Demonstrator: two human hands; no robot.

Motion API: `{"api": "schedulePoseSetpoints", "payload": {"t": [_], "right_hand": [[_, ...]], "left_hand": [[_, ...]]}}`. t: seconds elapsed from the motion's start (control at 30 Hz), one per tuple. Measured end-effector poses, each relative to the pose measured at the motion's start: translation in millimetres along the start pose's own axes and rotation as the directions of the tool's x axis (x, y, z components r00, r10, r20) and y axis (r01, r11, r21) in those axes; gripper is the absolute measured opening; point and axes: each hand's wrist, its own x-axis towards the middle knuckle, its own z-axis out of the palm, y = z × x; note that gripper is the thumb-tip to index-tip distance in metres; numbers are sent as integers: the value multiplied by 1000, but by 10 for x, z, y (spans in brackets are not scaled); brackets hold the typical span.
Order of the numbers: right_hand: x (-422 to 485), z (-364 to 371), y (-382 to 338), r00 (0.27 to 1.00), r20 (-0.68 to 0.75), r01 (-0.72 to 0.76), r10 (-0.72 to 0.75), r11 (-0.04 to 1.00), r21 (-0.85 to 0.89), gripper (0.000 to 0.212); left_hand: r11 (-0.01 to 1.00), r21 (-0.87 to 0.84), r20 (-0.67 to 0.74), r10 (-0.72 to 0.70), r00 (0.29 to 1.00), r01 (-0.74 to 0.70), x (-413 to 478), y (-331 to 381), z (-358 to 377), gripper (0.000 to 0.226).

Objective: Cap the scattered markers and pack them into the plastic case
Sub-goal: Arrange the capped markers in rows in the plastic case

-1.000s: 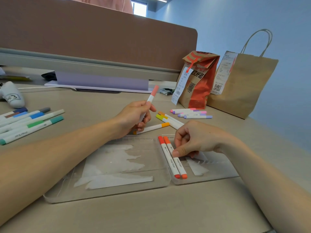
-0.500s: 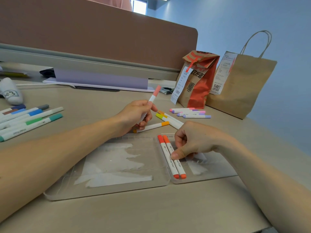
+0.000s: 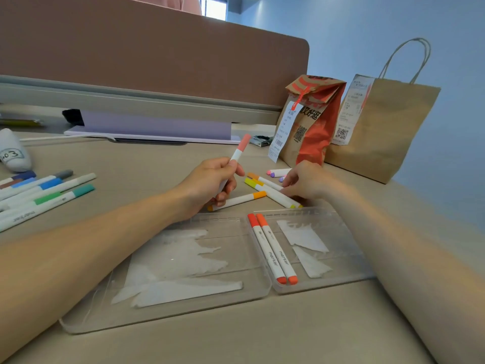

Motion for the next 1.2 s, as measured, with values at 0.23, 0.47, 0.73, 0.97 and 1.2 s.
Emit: {"api": "schedulePoseSetpoints", "payload": {"t": [0.23, 0.47, 0.73, 0.97, 1.2], "right_hand": [[-133, -39, 10, 999, 4, -36, 37, 999, -31, 6], [-386, -185, -40, 996, 52, -82, 74, 979, 187, 11], [-946, -398, -346, 912, 408, -189, 33, 918, 349, 20], [-1096, -189, -435, 820, 572, -175, 32, 965, 196, 21], [-1106, -202, -411, 812, 582, -119, -44, 964, 239, 34]], "left_hand": [[1000, 0, -4, 11, 1000, -11, -10, -4, 8, 29], [999, 28, -2, 16, 1000, -16, -22, -3, 7, 30], [998, 62, 1, 27, 1000, -27, -10, -9, -2, 30], [996, 82, 8, 29, 1000, -29, -15, -11, 2, 30], [996, 85, 17, 31, 999, -32, -14, -15, 2, 30]]}}
